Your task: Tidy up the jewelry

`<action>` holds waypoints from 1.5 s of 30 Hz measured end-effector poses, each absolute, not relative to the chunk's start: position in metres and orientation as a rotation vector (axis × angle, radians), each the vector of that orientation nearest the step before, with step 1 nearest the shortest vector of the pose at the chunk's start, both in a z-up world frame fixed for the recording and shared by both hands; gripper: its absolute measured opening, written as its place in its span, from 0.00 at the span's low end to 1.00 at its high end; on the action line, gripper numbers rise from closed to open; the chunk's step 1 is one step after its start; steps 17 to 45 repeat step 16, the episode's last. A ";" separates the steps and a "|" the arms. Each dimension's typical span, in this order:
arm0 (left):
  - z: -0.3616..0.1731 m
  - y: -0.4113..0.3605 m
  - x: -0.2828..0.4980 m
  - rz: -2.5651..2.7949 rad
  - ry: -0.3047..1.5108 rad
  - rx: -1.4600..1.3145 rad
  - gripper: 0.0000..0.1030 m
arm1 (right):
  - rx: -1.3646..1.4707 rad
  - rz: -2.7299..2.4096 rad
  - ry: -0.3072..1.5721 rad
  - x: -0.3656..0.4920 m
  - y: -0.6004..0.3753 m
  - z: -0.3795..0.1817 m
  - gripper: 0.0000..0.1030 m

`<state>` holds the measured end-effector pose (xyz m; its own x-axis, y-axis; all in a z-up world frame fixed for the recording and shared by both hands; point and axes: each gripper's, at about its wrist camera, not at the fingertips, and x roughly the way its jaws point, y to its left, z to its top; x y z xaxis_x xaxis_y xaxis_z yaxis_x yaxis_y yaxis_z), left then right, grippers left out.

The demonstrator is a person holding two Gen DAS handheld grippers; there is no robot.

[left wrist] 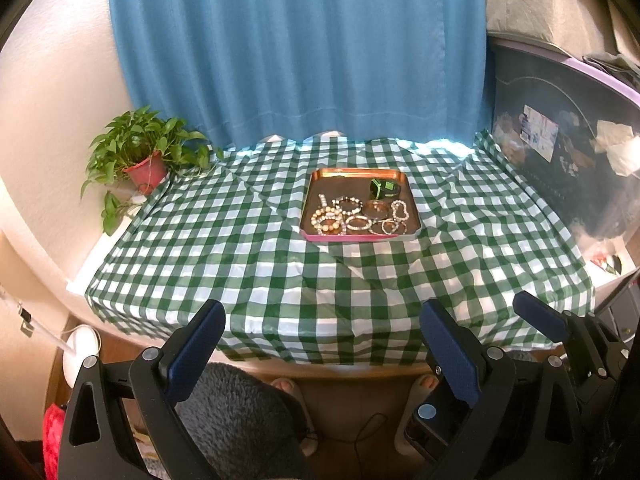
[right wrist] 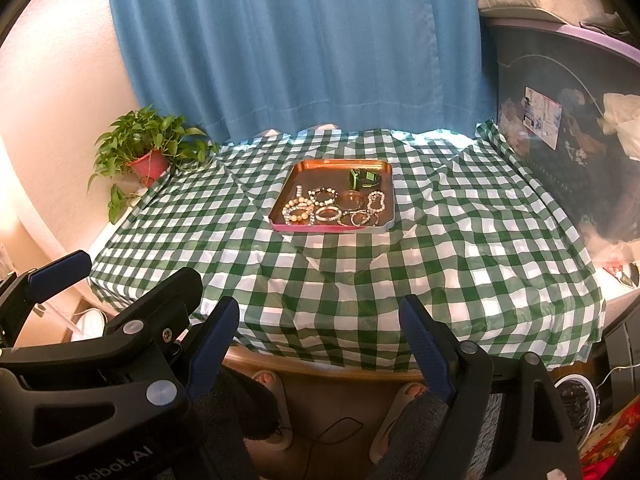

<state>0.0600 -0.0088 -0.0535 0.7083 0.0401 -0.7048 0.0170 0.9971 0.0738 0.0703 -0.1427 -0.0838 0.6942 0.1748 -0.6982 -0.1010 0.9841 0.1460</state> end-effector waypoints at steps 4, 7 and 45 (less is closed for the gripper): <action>-0.054 -0.009 0.059 0.014 0.786 0.075 0.95 | 0.099 0.154 0.789 0.071 -0.143 -0.083 0.78; -0.053 -0.010 0.061 0.013 0.784 0.073 0.95 | 0.097 0.154 0.787 0.071 -0.144 -0.083 0.78; -0.061 -0.001 0.061 0.019 0.801 0.080 0.96 | 0.100 0.159 0.800 0.071 -0.140 -0.092 0.78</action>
